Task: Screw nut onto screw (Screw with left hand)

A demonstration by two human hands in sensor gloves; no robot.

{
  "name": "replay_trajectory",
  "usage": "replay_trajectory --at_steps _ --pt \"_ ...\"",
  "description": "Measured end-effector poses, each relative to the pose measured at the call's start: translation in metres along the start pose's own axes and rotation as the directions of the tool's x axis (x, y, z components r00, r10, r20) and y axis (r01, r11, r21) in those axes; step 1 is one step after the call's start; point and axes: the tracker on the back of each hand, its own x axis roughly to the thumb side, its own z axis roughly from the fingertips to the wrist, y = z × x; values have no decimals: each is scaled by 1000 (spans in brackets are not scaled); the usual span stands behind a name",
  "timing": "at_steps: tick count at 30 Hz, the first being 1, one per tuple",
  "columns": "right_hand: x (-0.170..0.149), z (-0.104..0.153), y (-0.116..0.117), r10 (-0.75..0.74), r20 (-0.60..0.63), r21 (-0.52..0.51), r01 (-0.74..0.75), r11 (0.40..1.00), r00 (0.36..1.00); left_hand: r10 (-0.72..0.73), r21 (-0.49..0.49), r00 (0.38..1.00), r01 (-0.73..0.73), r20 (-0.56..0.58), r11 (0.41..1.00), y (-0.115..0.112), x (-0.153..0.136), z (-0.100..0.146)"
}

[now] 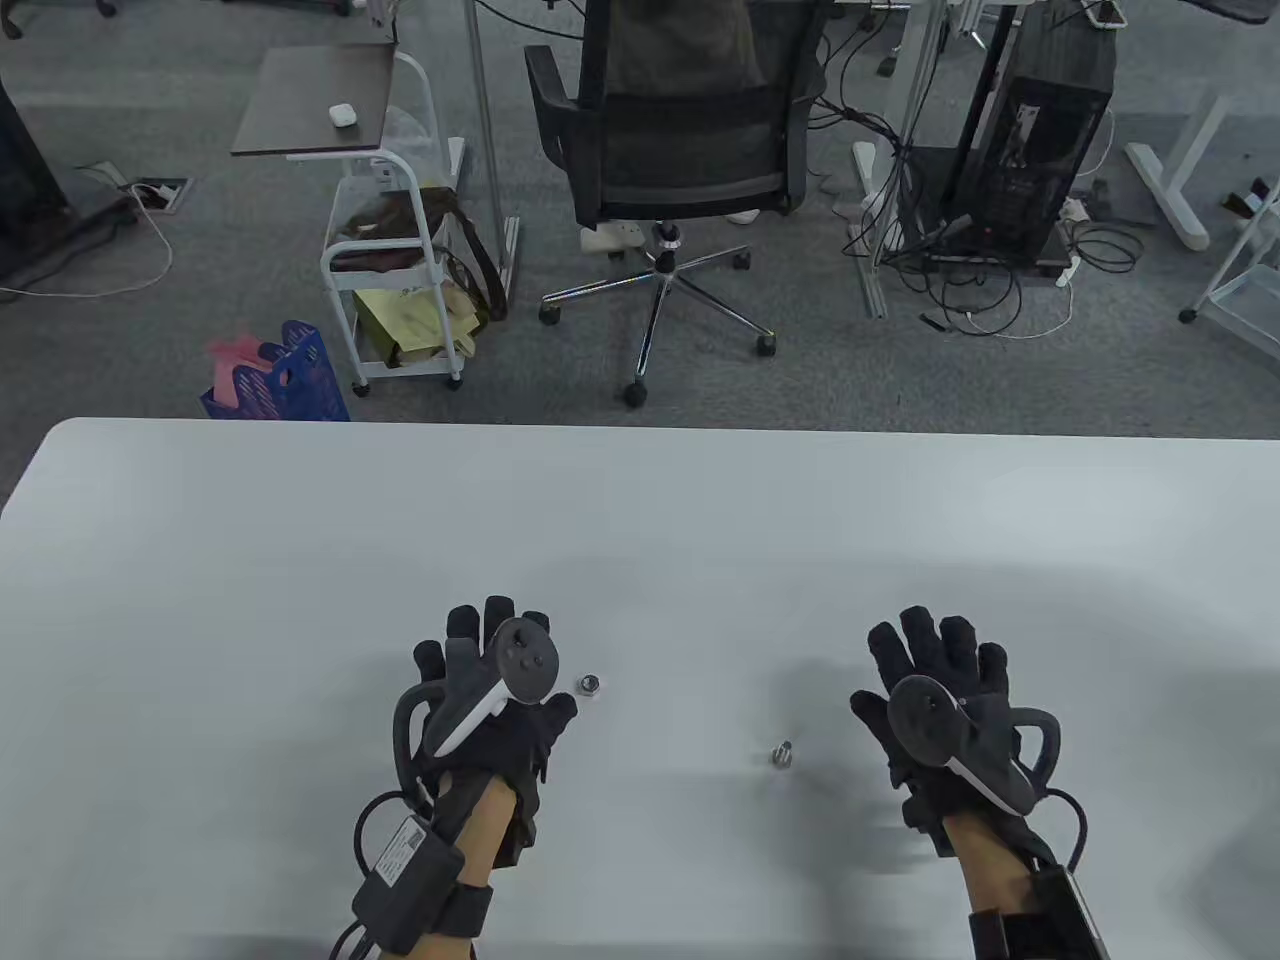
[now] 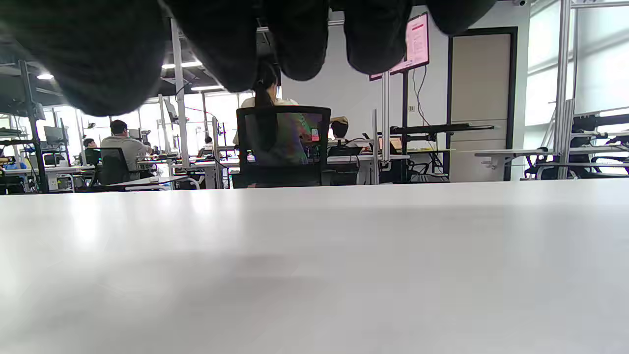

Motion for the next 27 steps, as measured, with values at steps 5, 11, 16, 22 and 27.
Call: replay_trajectory --at_steps 5,11,16,22,27 --pt "9 1 -5 -37 33 -20 38 999 999 -6 7 1000 5 23 1000 1 2 -1" --pt "37 2 1 -183 122 50 178 983 976 28 16 997 -29 76 999 -2 6 -2" --pt "65 6 23 -193 186 204 154 967 963 31 4 996 -32 84 999 -3 8 -3" --pt "85 11 43 -153 211 292 87 953 966 41 -14 997 -40 68 999 -3 7 -2" --pt "95 12 46 -71 234 232 15 973 970 50 -34 998 -49 44 998 -5 6 -2"
